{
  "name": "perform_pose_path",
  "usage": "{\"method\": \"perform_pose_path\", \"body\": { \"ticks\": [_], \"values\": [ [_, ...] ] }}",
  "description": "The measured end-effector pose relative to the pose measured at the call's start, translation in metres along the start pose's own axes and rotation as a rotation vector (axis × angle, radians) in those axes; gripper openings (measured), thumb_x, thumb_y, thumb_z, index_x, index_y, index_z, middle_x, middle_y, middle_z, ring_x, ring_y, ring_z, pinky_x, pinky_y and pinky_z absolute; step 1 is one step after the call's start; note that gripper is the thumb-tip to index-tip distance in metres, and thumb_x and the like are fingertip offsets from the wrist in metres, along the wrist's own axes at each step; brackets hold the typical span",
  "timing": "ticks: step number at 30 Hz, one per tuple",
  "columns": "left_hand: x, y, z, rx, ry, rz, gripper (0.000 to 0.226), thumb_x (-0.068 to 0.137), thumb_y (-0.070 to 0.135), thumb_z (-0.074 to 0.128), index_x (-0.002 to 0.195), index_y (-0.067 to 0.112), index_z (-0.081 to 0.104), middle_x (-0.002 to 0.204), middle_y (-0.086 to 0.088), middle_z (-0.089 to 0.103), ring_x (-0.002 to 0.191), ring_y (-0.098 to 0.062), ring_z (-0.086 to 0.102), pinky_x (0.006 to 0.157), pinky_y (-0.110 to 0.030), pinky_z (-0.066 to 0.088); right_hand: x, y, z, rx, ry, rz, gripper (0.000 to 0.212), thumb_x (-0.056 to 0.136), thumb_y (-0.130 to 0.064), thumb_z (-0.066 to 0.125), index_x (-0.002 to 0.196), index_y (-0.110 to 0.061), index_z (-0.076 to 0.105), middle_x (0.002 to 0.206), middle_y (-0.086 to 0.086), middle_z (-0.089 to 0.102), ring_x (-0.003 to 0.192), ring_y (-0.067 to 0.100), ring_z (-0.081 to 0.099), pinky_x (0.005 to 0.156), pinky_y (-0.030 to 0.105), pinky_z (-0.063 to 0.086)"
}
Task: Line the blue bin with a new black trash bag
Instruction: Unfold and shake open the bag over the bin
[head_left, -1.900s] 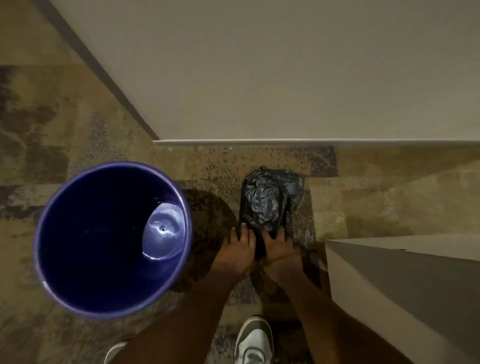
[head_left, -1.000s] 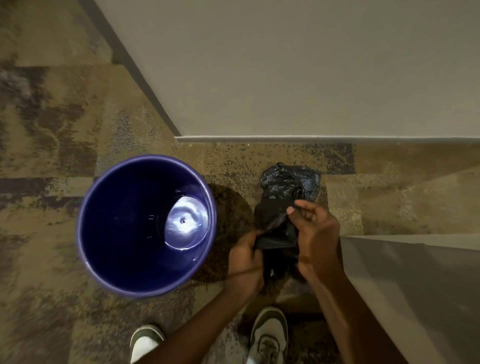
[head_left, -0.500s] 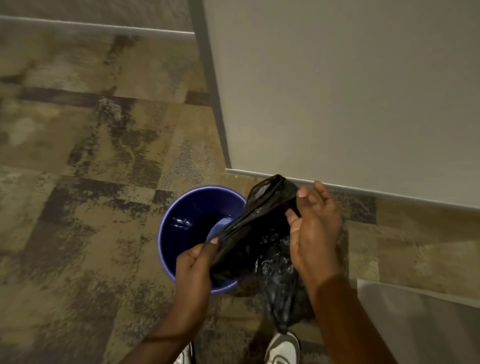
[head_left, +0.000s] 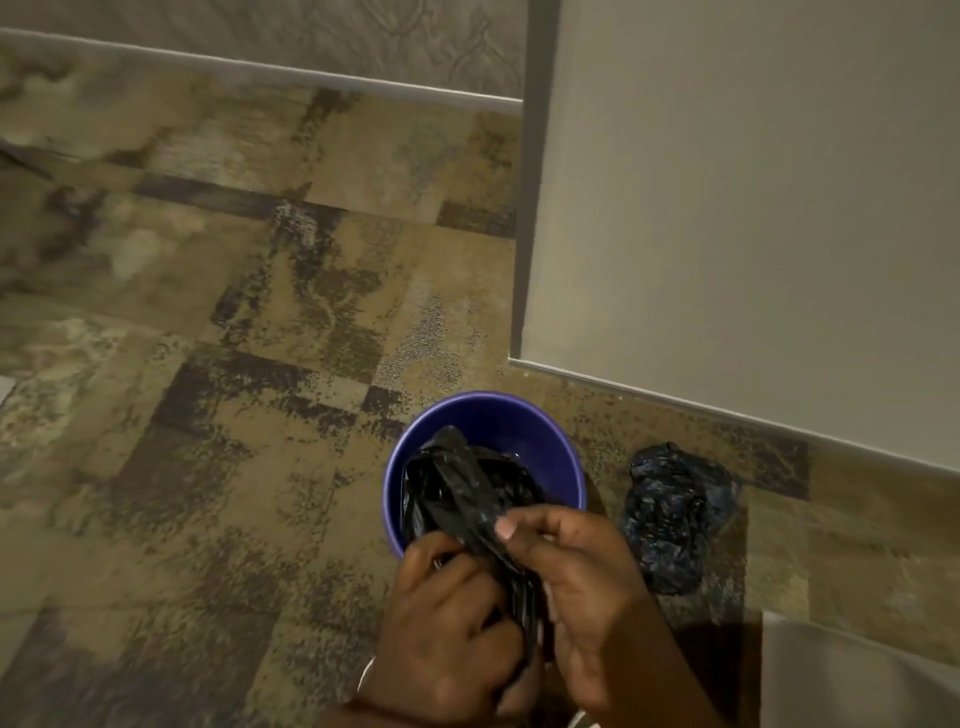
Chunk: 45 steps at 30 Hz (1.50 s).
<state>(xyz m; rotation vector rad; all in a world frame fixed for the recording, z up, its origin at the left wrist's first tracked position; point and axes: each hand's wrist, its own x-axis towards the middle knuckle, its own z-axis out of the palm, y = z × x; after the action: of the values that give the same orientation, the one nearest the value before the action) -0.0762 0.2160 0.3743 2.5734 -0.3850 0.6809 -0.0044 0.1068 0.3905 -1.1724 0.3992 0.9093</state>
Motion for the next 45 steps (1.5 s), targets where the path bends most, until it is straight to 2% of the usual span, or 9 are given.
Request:
{"method": "perform_pose_path", "body": {
  "ticks": [4,8,12,16,26,31,35,40,45],
  "values": [
    [0.004,-0.006,-0.018,-0.287,-0.009,-0.271,0.036,0.094,0.055,0.031,0.079,0.028,0.049,0.092,0.019,0.059,0.093,0.003,0.057,0.087,-0.024,0.043,0.002,-0.014,0.011,-0.077,0.123,-0.136,0.035,0.092,-0.008,0.052,0.064,-0.015,0.072,0.07,0.012,0.073,0.067,0.024,0.067,0.063,0.034,0.052],
    [0.007,-0.034,-0.023,-0.434,0.115,-1.124,0.088,0.073,0.081,0.041,0.132,0.015,0.034,0.14,-0.002,0.035,0.132,-0.014,0.035,0.108,-0.035,0.034,0.004,-0.034,0.021,-0.227,0.17,-0.238,0.023,0.093,-0.01,0.05,0.075,-0.014,0.063,0.077,0.016,0.071,0.071,0.028,0.066,0.066,0.036,0.054],
    [0.028,-0.07,-0.014,-1.088,-0.131,-1.6,0.062,0.072,0.055,0.069,0.119,0.016,0.057,0.113,-0.004,0.072,0.099,-0.019,0.069,0.068,-0.032,0.057,0.008,-0.043,0.03,-0.337,0.13,-0.299,0.018,0.093,-0.011,0.049,0.08,-0.015,0.061,0.082,0.011,0.074,0.076,0.023,0.07,0.067,0.034,0.056],
    [0.03,-0.083,0.003,-1.185,-0.247,-1.55,0.019,0.085,0.008,0.061,0.101,0.002,0.069,0.093,-0.02,0.075,0.085,-0.034,0.071,0.068,-0.034,0.058,0.016,-0.045,0.029,-0.201,0.097,-0.256,0.018,0.092,-0.014,0.051,0.08,-0.018,0.064,0.077,0.005,0.075,0.07,0.022,0.071,0.056,0.03,0.057],
    [0.04,-0.149,-0.005,-0.785,-0.014,-1.447,0.023,0.09,0.001,0.044,0.084,0.009,0.065,0.07,-0.005,0.069,0.061,-0.013,0.065,0.047,-0.022,0.049,0.018,-0.075,-0.029,-0.37,0.314,-0.306,0.027,0.092,-0.011,0.052,0.07,-0.02,0.064,0.061,0.001,0.067,0.056,0.014,0.063,0.051,0.024,0.053],
    [0.054,-0.181,-0.004,-0.542,-0.24,-1.223,0.024,0.088,0.002,0.046,0.075,0.008,0.065,0.072,-0.015,0.065,0.068,-0.028,0.061,0.061,-0.037,0.047,0.028,-0.07,-0.038,-0.704,0.343,-0.304,0.022,0.091,-0.01,0.054,0.073,-0.014,0.065,0.068,0.004,0.068,0.064,0.016,0.063,0.055,0.011,0.047],
    [0.061,-0.196,-0.025,-0.451,-0.446,-1.012,0.023,0.076,0.027,0.058,0.056,0.016,0.06,0.047,0.007,0.055,0.045,-0.01,0.051,0.047,-0.027,0.037,0.038,-0.04,-0.038,-1.107,0.344,-0.309,0.02,0.085,-0.008,0.063,0.076,-0.026,0.06,0.072,-0.015,0.064,0.074,0.002,0.06,0.06,0.0,0.038],
    [0.054,-0.217,-0.061,-0.339,-0.558,-0.843,0.028,0.08,0.025,0.057,0.052,0.025,0.058,0.042,0.01,0.051,0.037,-0.005,0.044,0.042,-0.023,0.032,0.041,-0.032,-0.04,-1.527,0.099,0.046,0.055,0.049,-0.069,0.067,0.098,-0.047,0.053,0.088,-0.019,0.065,0.08,0.001,0.06,0.071,0.018,0.05],
    [0.052,-0.248,-0.077,-0.061,-0.702,-0.759,0.035,0.085,0.016,0.06,0.051,0.02,0.052,0.048,0.0,0.051,0.045,-0.017,0.049,0.048,-0.028,0.031,0.034,-0.029,-0.049,-1.587,0.365,0.065,0.018,0.087,-0.037,0.055,0.103,-0.032,0.062,0.092,-0.008,0.065,0.079,0.008,0.057,0.075,0.027,0.049]
  ]
}}
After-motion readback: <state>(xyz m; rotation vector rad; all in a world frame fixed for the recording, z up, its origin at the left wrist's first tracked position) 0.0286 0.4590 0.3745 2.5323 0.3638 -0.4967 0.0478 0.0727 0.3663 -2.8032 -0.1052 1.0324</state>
